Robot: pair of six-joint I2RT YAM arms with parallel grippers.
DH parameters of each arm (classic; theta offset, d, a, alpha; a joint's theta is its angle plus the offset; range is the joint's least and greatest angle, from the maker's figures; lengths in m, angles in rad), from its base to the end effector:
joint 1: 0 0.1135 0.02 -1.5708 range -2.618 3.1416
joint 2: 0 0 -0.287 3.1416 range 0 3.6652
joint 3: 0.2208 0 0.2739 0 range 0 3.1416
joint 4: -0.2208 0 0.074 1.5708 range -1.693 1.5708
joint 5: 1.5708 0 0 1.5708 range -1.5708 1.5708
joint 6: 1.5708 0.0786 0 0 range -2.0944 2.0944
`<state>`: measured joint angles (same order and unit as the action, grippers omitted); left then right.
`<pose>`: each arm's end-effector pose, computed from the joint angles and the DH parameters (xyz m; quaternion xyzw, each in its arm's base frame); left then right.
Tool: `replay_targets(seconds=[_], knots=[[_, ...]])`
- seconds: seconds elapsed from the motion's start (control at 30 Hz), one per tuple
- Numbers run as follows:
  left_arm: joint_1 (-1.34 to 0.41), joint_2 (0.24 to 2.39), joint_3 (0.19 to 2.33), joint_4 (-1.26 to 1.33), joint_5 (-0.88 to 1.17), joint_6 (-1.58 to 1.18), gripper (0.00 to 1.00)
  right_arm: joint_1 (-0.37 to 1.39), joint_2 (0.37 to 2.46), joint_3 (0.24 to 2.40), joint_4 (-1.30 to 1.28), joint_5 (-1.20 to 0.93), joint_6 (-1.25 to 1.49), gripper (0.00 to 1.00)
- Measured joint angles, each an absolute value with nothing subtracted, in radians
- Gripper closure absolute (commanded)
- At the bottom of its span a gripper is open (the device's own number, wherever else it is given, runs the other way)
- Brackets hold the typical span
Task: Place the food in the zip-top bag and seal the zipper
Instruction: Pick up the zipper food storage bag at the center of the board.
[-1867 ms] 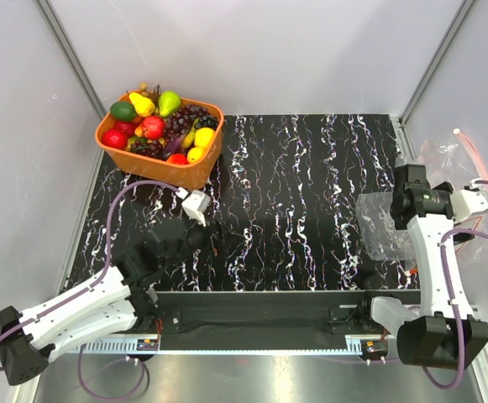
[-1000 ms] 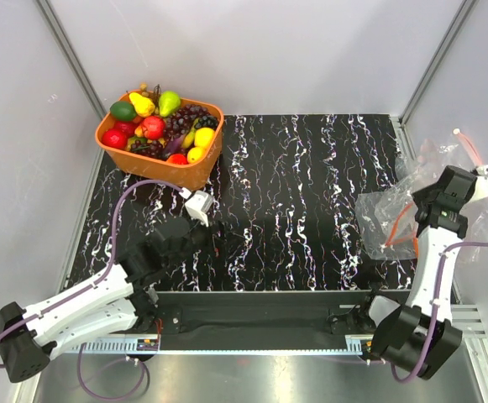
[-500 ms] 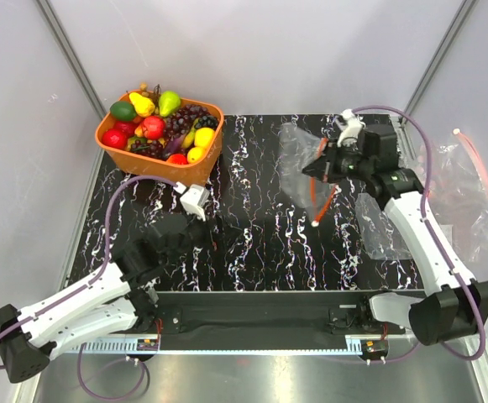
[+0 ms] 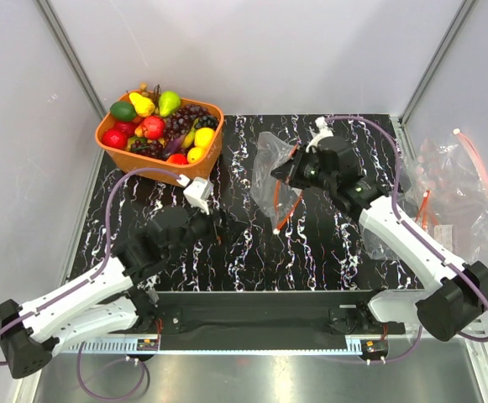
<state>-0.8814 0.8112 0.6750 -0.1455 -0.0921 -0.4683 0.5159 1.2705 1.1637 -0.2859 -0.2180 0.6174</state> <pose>0.1592 -0.1818 0.3024 0.1367 0.7872 -0.3463 0.4916 0.2930 0.1857 0.3611 -0.0184 0.8285 0.3728 0.4174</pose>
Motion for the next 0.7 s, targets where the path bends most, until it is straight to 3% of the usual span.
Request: replay_targets(seconds=[0.27,0.5,0.7], knots=[[-0.881,0.923,0.729,-0.088,-0.031,-0.423,0.01,0.648,1.291,1.216,-0.367,0.149,0.881,1.0],[-0.883,1.026,0.846,-0.072,-0.029,-0.371,0.02,0.706,1.33,1.267,-0.407,0.248,0.965,1.0],[-0.883,1.092,0.893,-0.056,-0.031,-0.33,0.12,0.741,1.354,1.288,-0.419,0.278,0.995,1.0]])
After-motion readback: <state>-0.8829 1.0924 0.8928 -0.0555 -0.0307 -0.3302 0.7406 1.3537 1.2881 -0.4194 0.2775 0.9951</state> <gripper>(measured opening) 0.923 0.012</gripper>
